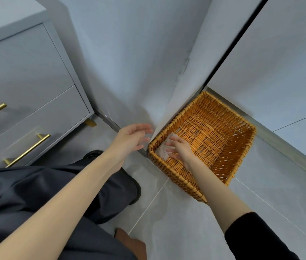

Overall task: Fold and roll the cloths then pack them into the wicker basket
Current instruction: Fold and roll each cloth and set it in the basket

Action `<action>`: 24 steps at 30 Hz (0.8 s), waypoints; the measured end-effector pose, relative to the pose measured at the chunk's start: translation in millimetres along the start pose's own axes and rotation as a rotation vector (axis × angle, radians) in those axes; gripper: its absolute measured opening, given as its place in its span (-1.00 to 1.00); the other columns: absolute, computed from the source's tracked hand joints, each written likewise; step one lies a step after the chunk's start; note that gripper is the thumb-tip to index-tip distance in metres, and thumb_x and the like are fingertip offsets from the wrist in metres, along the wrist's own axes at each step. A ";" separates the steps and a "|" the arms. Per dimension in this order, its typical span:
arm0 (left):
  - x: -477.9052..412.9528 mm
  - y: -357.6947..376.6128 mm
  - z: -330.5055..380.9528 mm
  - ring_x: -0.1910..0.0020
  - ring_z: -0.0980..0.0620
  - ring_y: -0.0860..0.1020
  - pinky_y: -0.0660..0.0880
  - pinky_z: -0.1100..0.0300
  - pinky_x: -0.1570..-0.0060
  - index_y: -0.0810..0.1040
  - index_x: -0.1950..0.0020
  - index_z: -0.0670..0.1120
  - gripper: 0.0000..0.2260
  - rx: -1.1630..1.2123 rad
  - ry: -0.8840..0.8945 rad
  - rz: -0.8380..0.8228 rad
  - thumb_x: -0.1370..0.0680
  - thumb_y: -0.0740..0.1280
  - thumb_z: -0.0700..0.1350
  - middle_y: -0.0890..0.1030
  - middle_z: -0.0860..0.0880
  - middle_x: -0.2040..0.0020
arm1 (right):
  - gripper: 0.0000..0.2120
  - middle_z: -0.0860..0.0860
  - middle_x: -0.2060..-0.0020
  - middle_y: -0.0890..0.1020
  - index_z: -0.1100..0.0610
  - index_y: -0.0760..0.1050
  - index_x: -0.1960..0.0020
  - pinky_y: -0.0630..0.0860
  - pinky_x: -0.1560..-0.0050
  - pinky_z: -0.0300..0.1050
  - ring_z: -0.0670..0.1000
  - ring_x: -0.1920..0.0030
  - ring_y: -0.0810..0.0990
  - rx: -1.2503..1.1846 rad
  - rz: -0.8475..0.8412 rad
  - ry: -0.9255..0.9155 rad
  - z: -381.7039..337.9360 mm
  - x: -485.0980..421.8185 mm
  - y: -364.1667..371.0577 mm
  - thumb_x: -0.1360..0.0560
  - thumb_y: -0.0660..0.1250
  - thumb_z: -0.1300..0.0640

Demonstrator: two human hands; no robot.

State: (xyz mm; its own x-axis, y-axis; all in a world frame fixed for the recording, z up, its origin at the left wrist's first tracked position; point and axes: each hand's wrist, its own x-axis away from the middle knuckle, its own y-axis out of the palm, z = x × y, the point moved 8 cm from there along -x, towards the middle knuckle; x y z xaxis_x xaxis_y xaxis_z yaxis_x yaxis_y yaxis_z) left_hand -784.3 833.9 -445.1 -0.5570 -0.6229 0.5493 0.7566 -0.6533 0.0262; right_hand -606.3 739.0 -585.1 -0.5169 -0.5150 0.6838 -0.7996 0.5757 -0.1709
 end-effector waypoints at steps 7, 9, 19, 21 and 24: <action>25.9 -20.9 28.1 -0.10 0.12 0.58 0.51 0.20 -0.09 0.53 -0.12 0.08 -0.76 -0.003 0.106 0.014 -0.63 0.18 -0.22 0.59 0.10 -0.17 | -0.80 -0.04 0.03 0.67 0.04 0.52 -0.19 0.59 0.17 -0.27 -0.12 0.13 0.68 0.311 -0.276 -0.182 -60.6 99.3 21.2 -0.59 0.24 0.12; 34.8 -31.1 36.8 -0.11 0.12 0.57 0.50 0.17 -0.13 0.52 -0.19 0.05 -0.75 -0.012 0.134 0.021 -0.63 0.18 -0.22 0.59 0.10 -0.18 | -0.81 -0.09 0.02 0.68 -0.02 0.53 -0.16 0.61 0.04 -0.21 -0.11 0.08 0.68 0.358 -0.335 -0.243 -78.2 126.8 34.9 -0.58 0.26 0.07; 120.2 -133.8 124.6 -0.13 0.04 0.56 0.48 0.10 -0.17 0.48 -0.23 0.03 -0.72 0.027 0.360 0.209 -0.61 0.17 -0.26 0.58 0.05 -0.19 | -0.79 -0.04 -0.03 0.65 0.04 0.50 -0.20 0.56 -0.02 -0.18 -0.07 0.06 0.63 0.436 -0.366 -0.642 -214.2 238.7 128.9 -0.60 0.21 0.14; 142.2 -159.4 141.9 -0.15 0.03 0.55 0.47 0.09 -0.21 0.47 -0.26 0.00 -0.72 0.043 0.409 0.264 -0.60 0.18 -0.26 0.57 0.04 -0.20 | -0.78 -0.04 -0.03 0.64 0.06 0.50 -0.21 0.54 -0.06 -0.12 -0.04 0.05 0.61 0.427 -0.371 -0.695 -238.7 255.7 148.5 -0.60 0.20 0.15; 173.5 -199.5 164.5 -0.16 0.00 0.56 0.49 0.10 -0.18 0.49 -0.25 0.00 -0.73 0.053 0.477 0.351 -0.61 0.17 -0.25 0.58 0.02 -0.21 | -0.80 -0.01 -0.02 0.64 0.06 0.51 -0.16 0.55 -0.06 -0.11 -0.04 0.09 0.59 0.374 -0.377 -0.764 -273.3 278.6 175.8 -0.59 0.19 0.20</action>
State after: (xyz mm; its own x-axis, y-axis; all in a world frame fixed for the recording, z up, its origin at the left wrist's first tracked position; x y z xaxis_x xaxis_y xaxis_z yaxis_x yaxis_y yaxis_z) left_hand -975.6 926.9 -217.7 -0.3532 -0.9305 0.0969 0.9327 -0.3584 -0.0412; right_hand -807.3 870.3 -230.8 -0.1577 -0.9813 0.1107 -0.9335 0.1116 -0.3407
